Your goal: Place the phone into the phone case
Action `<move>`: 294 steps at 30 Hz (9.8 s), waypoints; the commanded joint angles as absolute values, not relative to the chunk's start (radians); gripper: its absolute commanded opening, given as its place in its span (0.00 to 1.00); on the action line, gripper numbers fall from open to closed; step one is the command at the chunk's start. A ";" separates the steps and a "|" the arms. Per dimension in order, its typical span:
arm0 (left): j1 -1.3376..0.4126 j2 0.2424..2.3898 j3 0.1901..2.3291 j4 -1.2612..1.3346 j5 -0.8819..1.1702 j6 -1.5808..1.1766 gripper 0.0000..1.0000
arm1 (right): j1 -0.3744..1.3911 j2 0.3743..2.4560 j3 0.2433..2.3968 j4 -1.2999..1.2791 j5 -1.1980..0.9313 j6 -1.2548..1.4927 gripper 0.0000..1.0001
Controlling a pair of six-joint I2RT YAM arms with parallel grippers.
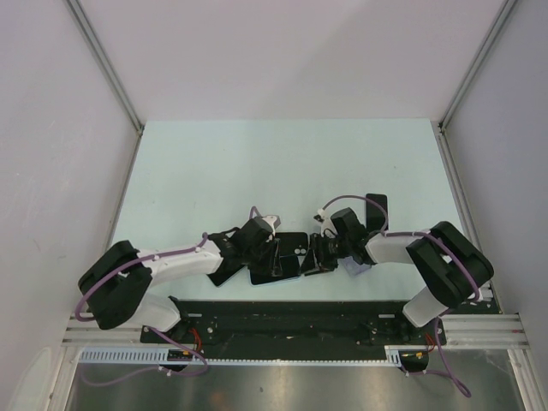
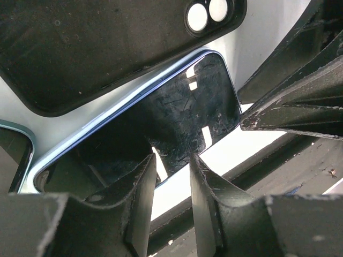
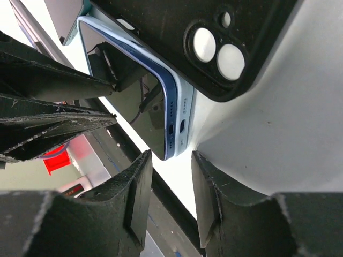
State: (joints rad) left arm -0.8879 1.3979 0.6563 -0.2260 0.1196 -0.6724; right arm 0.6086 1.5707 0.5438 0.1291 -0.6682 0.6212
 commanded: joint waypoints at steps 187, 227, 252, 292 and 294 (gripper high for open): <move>-0.827 0.857 0.551 -0.284 -0.118 -0.663 1.00 | 0.081 1.138 0.460 -0.430 -0.251 0.604 0.75; -0.827 0.821 0.511 -0.278 -0.092 -0.673 1.00 | 0.629 1.497 0.431 0.227 -0.210 0.989 0.69; -0.825 0.897 0.532 -0.278 -0.117 -0.660 1.00 | 0.462 1.215 0.474 0.029 -0.324 0.858 0.70; -0.094 0.979 0.397 -0.333 0.285 -0.690 1.00 | 0.678 1.610 0.882 0.092 -0.382 0.804 0.69; -0.065 1.002 0.405 -0.333 0.296 -0.687 1.00 | 0.712 1.669 0.917 0.095 -0.400 0.798 0.69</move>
